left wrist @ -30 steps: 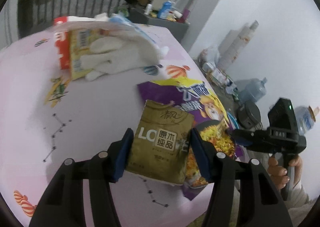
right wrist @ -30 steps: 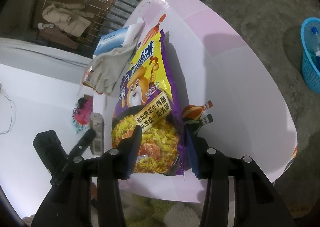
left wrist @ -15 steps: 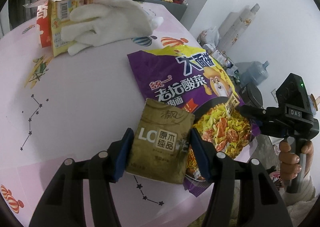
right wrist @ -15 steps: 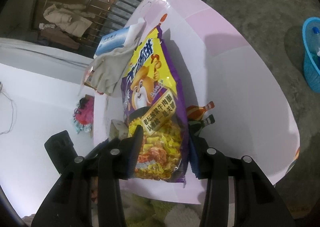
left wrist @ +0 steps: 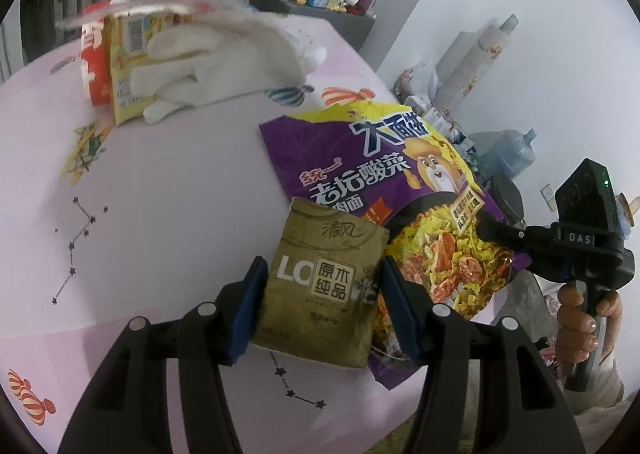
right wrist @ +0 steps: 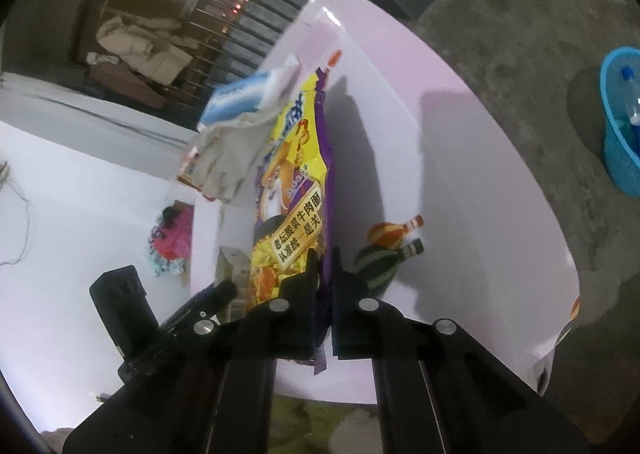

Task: Collect trash
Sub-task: 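Carry box and noodle bag over the blue wastebasket and open both tools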

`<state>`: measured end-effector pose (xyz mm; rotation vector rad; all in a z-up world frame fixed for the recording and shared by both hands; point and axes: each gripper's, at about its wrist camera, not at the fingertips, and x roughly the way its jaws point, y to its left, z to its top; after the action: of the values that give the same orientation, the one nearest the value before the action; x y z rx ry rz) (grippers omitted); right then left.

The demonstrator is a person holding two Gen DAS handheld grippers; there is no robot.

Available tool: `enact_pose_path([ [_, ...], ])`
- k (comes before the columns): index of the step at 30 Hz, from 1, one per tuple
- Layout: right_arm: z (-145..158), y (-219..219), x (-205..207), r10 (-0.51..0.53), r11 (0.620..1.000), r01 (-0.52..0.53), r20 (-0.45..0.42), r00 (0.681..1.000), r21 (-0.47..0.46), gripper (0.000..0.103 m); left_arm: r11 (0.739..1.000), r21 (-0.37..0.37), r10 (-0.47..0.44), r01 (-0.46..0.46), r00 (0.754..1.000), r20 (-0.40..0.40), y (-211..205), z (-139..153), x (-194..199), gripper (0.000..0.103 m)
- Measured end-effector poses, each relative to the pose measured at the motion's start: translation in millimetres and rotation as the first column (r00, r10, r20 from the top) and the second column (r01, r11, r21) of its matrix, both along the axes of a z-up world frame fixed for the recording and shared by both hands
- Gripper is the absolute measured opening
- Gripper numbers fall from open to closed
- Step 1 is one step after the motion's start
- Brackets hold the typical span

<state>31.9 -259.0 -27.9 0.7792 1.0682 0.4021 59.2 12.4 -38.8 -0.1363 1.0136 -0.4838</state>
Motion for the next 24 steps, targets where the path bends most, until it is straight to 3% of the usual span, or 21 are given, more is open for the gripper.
enact_pose_path([
  [9, 24, -35, -17, -0.102, 0.995, 0.103, 0.103, 0.989, -0.014, 0.003, 0.997, -0.039, -0.065, 0.068, 0.995, 0.071, -27, 33, 6, 0.056],
  [15, 22, -75, -31, -0.222, 0.975, 0.222, 0.13, 0.966, 0.012, 0.003, 0.985, -0.053, -0.159, 0.163, 0.984, 0.075, -73, 44, 25, 0.056],
  [18, 15, -100, -37, -0.293, 0.956, 0.289, 0.129, 0.947, 0.044, 0.003, 0.973, -0.051, -0.222, 0.226, 0.972, 0.075, -107, 48, 36, 0.056],
  [24, -6, -148, -45, -0.429, 0.902, 0.423, 0.084, 0.899, 0.085, 0.003, 0.923, -0.013, -0.384, 0.385, 0.922, 0.052, -196, 46, 53, 0.056],
])
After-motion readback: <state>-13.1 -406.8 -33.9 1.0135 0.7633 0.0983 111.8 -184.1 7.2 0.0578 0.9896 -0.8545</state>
